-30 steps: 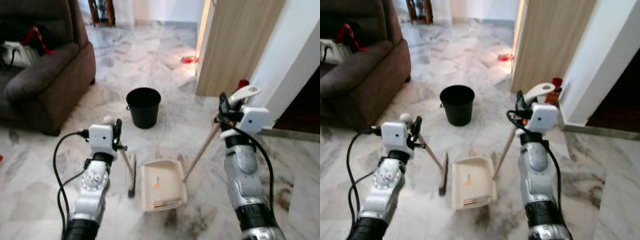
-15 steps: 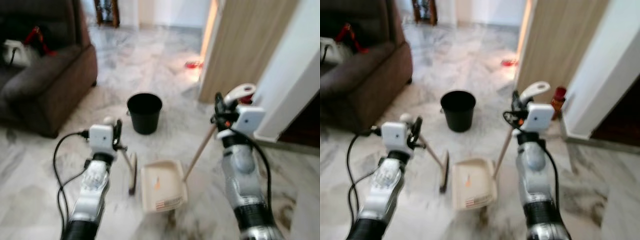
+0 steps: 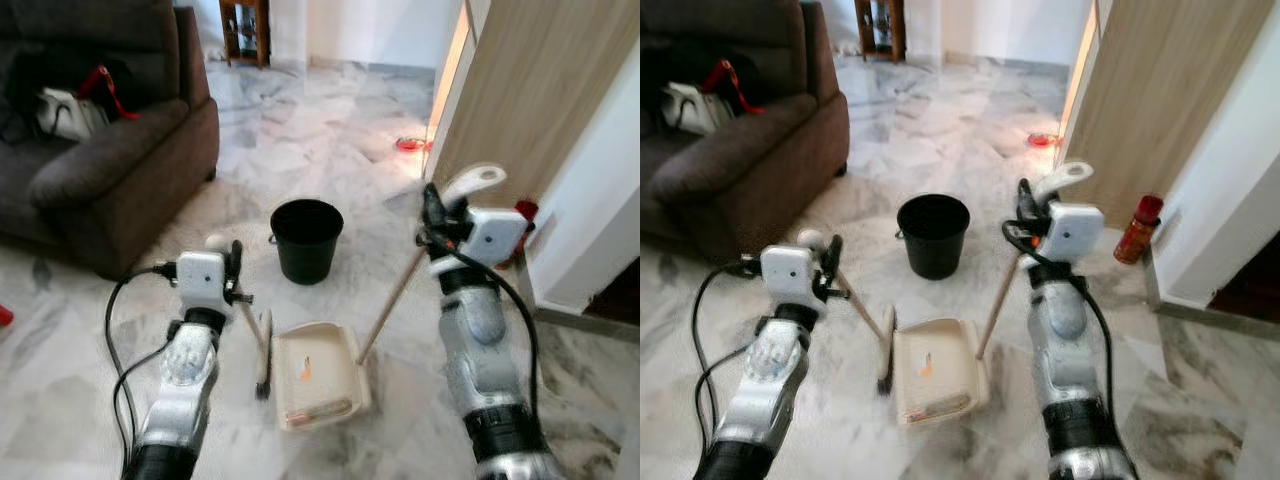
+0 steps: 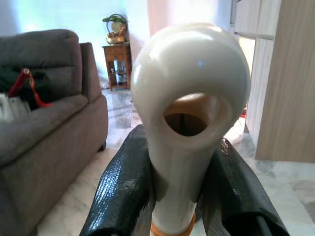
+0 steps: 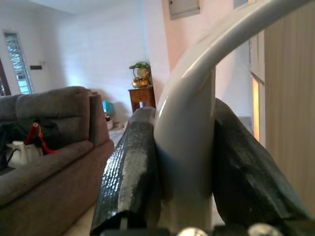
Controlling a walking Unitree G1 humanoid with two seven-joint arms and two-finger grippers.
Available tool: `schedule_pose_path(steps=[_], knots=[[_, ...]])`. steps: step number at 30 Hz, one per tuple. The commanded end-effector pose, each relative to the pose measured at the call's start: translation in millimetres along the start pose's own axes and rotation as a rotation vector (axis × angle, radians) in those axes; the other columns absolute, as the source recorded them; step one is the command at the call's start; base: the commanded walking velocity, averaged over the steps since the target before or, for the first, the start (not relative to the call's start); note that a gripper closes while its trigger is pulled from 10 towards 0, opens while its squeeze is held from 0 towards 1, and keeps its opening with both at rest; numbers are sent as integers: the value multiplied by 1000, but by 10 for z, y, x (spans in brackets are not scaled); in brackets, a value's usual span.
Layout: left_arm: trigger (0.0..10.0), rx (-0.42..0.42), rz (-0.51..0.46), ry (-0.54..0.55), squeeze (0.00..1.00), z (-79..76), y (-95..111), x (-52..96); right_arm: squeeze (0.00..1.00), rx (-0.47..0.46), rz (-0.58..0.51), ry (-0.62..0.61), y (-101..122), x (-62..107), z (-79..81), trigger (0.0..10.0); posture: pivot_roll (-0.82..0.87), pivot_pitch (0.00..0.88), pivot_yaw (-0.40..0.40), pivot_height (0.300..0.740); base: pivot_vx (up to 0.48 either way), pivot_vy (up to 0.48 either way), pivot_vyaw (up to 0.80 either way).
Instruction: Sweep floor
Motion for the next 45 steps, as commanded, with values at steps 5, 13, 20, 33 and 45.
schedule_pose_path(steps=[5, 13, 20, 33, 45], knots=[[10000, 9, -63, 5, 0, -24, 141, -50, 0, -24, -44, 14, 112, -43, 14, 10000, 131, 31, 6, 740, 340, 0, 0], [10000, 11, -60, 8, 0, -27, 135, -34, 0, -29, -33, 34, 101, -40, 42, 10000, 131, 36, 5, 740, 341, 0, 0], [10000, 11, -59, 13, 0, -18, 133, -32, 0, -52, -58, 50, 156, -62, 103, 10000, 133, 41, 3, 740, 343, 0, 0], [10000, 0, -56, 20, 0, 14, 121, -4, 0, -60, -170, -9, 418, -161, 79, 10000, 133, 42, 3, 740, 346, 0, 0], [10000, -20, -46, 10, 0, 30, 96, 70, 0, -81, -277, -76, 683, -245, 66, 10000, 136, 41, 4, 740, 348, 0, 0]])
Point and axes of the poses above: a point about 5 cm out from each wrist's last joint towards the gripper, its own x axis pointing back from the gripper into the wrist, its own y axis along the axis of the wrist's last joint, z = x × y, the point moved 1 cm from there along -x, pointing out of the wrist towards the gripper, and after that the axes turned 3 degrees about -x, right-handed, at the moved point
